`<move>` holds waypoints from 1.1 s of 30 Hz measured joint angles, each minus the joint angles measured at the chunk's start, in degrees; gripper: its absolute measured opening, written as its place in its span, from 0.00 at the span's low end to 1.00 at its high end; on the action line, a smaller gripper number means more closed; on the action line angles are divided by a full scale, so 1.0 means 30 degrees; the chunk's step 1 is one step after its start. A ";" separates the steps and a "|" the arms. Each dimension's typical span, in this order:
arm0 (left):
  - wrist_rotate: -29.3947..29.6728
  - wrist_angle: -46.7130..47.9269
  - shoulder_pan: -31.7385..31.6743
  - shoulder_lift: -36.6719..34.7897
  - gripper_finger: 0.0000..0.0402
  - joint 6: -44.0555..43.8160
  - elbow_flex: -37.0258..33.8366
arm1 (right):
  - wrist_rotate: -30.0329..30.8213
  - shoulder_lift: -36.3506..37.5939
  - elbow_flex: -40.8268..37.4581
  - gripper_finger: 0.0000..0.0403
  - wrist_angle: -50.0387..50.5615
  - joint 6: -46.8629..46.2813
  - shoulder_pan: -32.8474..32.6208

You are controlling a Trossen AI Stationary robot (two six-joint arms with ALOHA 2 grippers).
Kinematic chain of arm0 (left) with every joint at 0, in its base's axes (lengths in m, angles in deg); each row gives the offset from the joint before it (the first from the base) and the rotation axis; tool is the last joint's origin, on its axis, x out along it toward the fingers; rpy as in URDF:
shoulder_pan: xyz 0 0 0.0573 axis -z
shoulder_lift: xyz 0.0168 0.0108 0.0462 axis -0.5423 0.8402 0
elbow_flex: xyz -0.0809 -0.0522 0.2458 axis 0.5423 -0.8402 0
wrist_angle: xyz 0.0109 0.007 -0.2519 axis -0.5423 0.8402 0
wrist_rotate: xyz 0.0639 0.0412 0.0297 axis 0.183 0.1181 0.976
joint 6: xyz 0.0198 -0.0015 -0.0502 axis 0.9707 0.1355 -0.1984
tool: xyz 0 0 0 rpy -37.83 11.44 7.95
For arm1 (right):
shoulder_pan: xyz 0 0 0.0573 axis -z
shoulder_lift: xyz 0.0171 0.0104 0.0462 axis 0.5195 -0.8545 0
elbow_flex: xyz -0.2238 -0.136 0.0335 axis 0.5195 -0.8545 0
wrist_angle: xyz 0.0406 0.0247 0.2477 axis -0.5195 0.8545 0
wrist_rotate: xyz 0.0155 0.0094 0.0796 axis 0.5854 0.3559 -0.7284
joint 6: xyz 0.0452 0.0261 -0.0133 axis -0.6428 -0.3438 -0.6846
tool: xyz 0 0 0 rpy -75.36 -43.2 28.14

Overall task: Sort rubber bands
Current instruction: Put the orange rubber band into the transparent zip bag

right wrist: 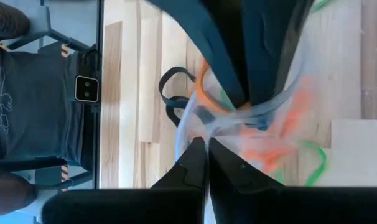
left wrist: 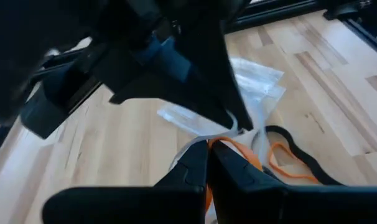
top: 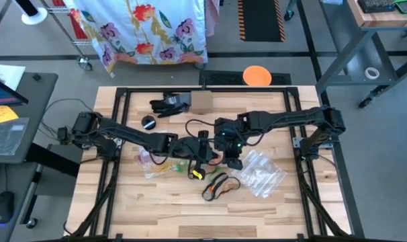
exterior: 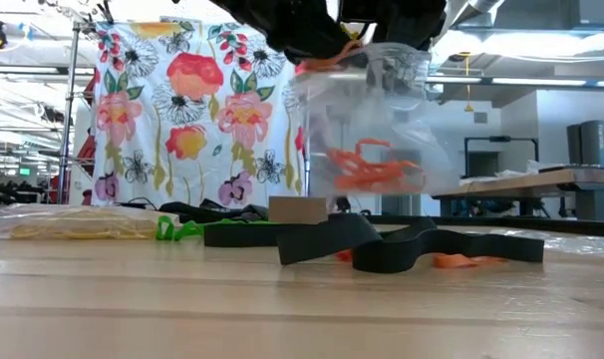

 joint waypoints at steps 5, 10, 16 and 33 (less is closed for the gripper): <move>0.1748 -0.0022 0.0379 0.0027 0.00 0.0539 0.0007 | -0.0036 0.0000 0.0000 0.01 0.0019 0.0123 -0.0177; 0.3642 -0.0307 0.0669 0.0027 0.00 0.0917 0.0007 | -0.0007 0.0000 0.0000 0.01 0.0029 0.0116 -0.0262; 0.2578 0.0336 0.1316 -0.0010 0.00 0.2190 0.0007 | -0.0029 -0.0007 0.0000 0.01 0.0606 0.0116 -0.0270; 0.2016 0.0011 0.2549 -0.1073 0.00 0.4157 0.0015 | -0.0021 -0.0015 0.0000 0.01 0.0831 -0.0043 -0.0243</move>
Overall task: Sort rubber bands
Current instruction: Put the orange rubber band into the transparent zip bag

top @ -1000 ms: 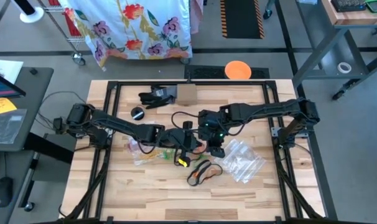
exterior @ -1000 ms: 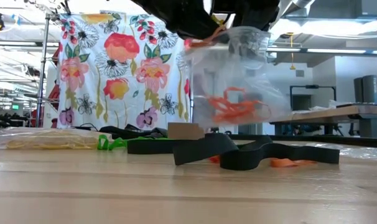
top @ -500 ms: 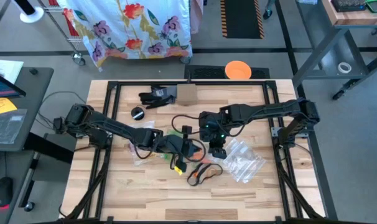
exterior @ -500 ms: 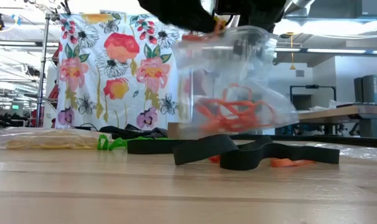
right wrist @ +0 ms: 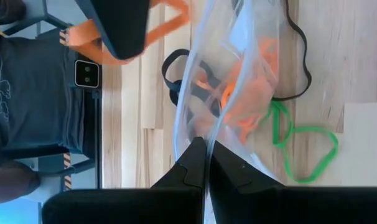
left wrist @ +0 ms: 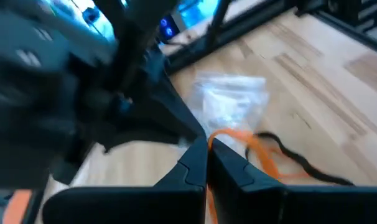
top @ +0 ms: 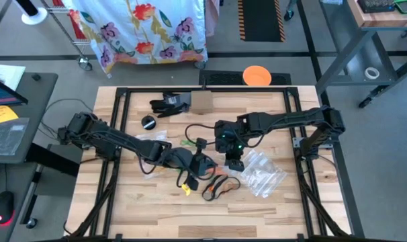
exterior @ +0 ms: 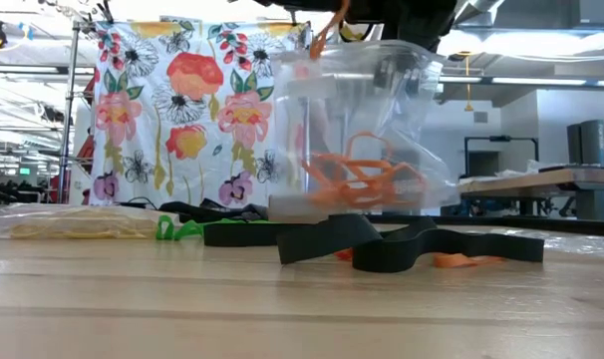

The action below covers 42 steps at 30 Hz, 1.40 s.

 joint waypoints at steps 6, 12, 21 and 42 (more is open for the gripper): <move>0.0161 -0.2802 0.0015 0.0000 0.00 0.0615 0.0000 | 0.0000 0.0000 0.0000 0.01 0.0012 0.0009 -0.0029; 0.0926 -0.5246 -0.0404 0.0000 0.00 -0.0323 -0.0911 | 0.0000 0.0000 0.0000 0.01 0.0077 0.0101 -0.0275; 0.0378 -0.8669 -0.0659 0.0034 0.00 -0.0056 -0.3109 | -0.0036 0.0000 0.0000 0.01 0.0216 0.0114 -0.0274; -0.2142 -1.0699 -0.0835 0.1042 0.00 -0.0415 -0.3561 | -0.0070 0.0000 0.0000 0.01 0.0220 0.0152 -0.0267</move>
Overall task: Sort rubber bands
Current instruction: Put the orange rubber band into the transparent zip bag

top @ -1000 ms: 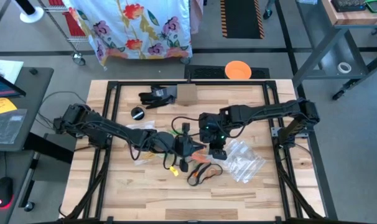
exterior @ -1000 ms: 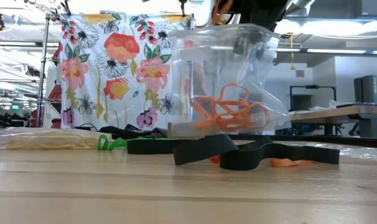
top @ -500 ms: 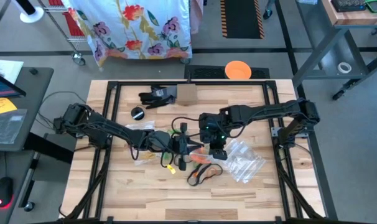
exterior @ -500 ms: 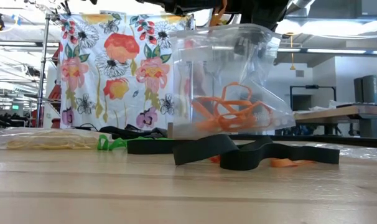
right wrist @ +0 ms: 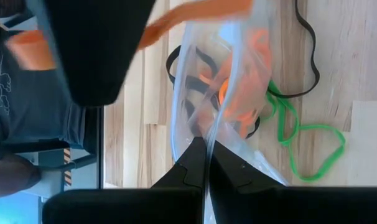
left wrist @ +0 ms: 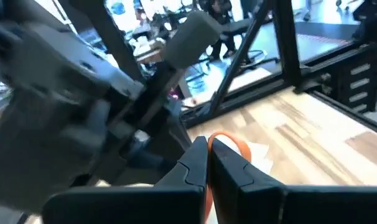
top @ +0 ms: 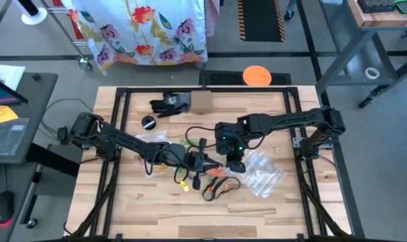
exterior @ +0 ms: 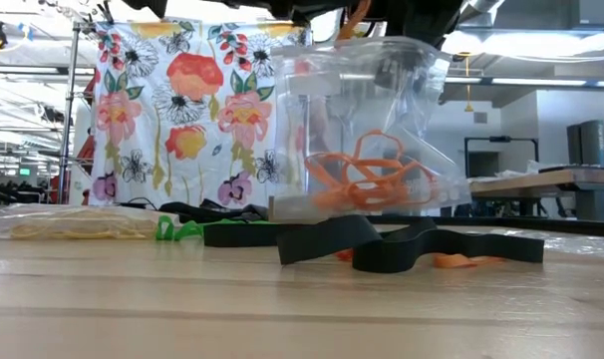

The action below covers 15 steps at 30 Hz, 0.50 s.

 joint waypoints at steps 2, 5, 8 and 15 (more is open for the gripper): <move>-0.0272 -0.0047 -0.0032 0.0098 0.00 0.0008 0.0014 | -0.0003 0.0000 0.0000 0.01 -0.0011 0.0000 0.0000; -0.1165 -0.0465 -0.0047 0.0121 0.00 0.0002 -0.0002 | -0.0003 0.0000 0.0000 0.01 0.0000 -0.0007 -0.0007; -0.2524 -0.0898 -0.0040 0.0110 0.00 0.0001 -0.0002 | -0.0003 0.0000 0.0000 0.01 0.0003 -0.0007 -0.0055; -0.3872 -0.0877 -0.0269 0.0110 0.00 -0.0461 -0.0002 | -0.0003 0.0000 0.0000 0.01 0.0003 0.0026 -0.0429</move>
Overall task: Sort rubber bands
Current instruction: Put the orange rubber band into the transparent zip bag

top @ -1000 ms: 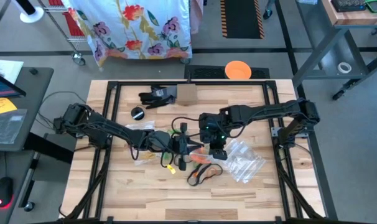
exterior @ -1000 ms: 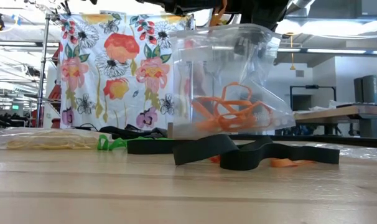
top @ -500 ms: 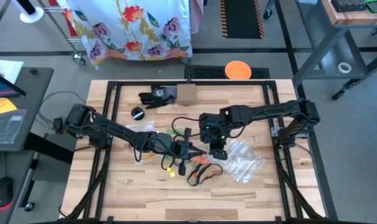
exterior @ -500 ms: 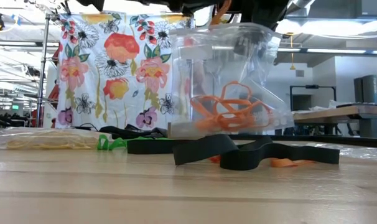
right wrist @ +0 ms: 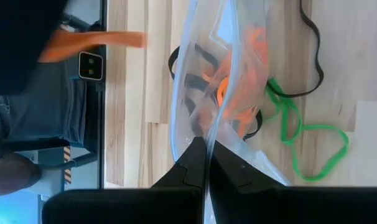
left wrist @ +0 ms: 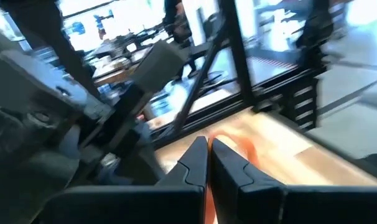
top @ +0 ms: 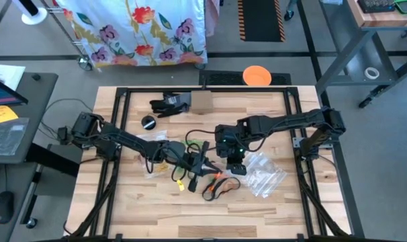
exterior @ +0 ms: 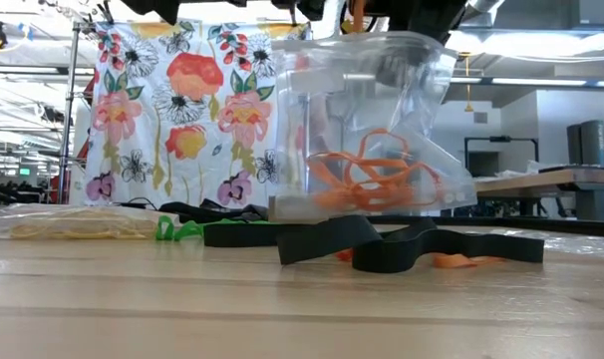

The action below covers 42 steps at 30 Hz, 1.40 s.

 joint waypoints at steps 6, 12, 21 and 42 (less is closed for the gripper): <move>-0.3512 -0.0954 -0.0391 -0.0001 0.00 -0.1289 0.0001 | 0.0003 0.0000 0.0000 0.01 0.0472 0.2485 -0.0537; -0.4410 -0.0955 -0.0625 -0.0007 0.00 -0.1379 0.0007 | 0.0000 0.0000 0.0000 0.01 0.0569 0.2967 -0.0657; -0.4656 0.0990 -0.0886 -0.0177 0.00 -0.1781 0.0003 | 0.0029 0.0007 0.0000 0.01 0.1386 0.2943 -0.0499; 1.6434 0.8128 0.2515 -0.4854 0.00 -0.4262 -0.0080 | 0.8422 0.0685 0.0000 0.01 0.0105 -1.0052 0.2457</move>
